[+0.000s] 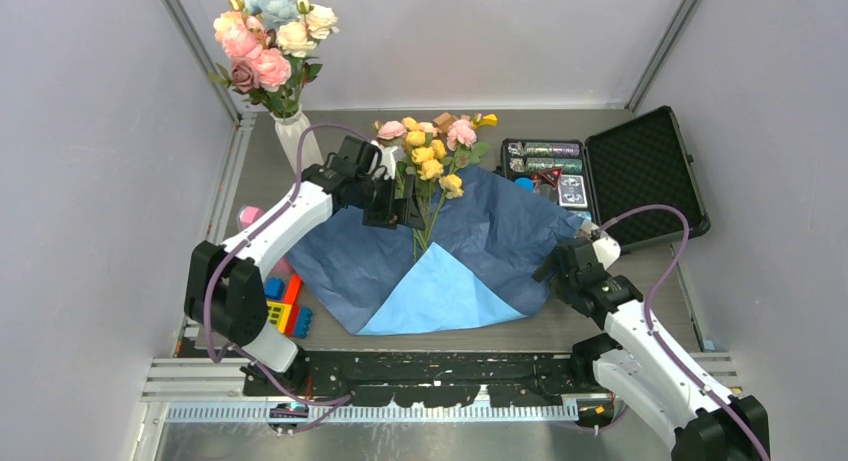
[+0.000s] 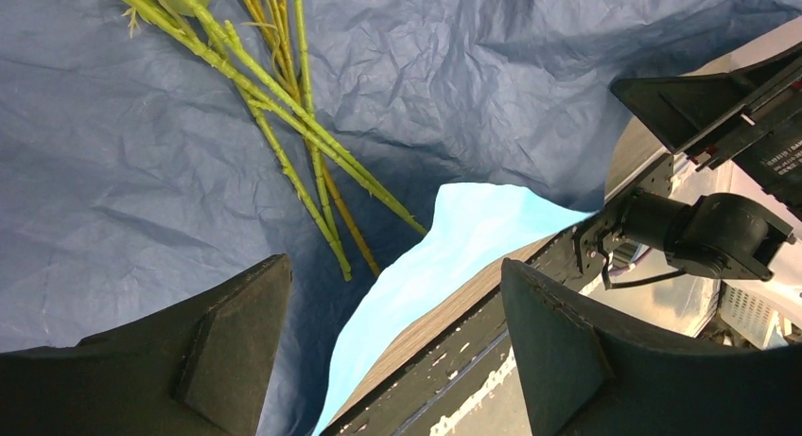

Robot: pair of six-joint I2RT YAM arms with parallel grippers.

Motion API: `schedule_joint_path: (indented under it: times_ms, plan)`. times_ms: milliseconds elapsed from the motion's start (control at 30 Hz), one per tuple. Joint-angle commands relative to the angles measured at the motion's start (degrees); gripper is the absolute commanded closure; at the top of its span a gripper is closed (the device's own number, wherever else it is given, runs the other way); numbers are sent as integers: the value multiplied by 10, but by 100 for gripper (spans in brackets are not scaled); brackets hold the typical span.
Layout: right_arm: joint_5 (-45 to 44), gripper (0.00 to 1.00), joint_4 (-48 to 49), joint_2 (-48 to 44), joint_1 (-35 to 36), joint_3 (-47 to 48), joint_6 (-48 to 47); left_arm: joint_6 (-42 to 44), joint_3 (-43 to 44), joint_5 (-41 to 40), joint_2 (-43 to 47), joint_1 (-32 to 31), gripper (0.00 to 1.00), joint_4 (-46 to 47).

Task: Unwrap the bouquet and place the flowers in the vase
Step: Unfold the wrapping paper at the center of the board.

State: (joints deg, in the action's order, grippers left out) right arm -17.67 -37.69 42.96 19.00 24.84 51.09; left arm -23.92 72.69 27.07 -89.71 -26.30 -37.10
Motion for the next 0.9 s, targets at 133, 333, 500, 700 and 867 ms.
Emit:
schedule_joint_path:
  times_ms: [133, 333, 500, 700, 867]
  plan:
    - [36, 53, 134, 4, -1, -35, 24, 9, -1, 14, -10, -1, 16, 5]
    - [71, 97, 214, 49, -1, -37, 26, 10, -1, 12, -14, -1, 16, 4]
    - [104, 100, 276, 107, -1, -23, 26, 15, 2, 11, -18, -1, 16, 0]
    - [112, 100, 312, 144, -1, 0, 21, 18, 4, 10, -20, -1, 16, -4]
    - [95, 100, 319, 165, -1, 17, 7, 20, 7, 9, -25, -1, 16, -8]
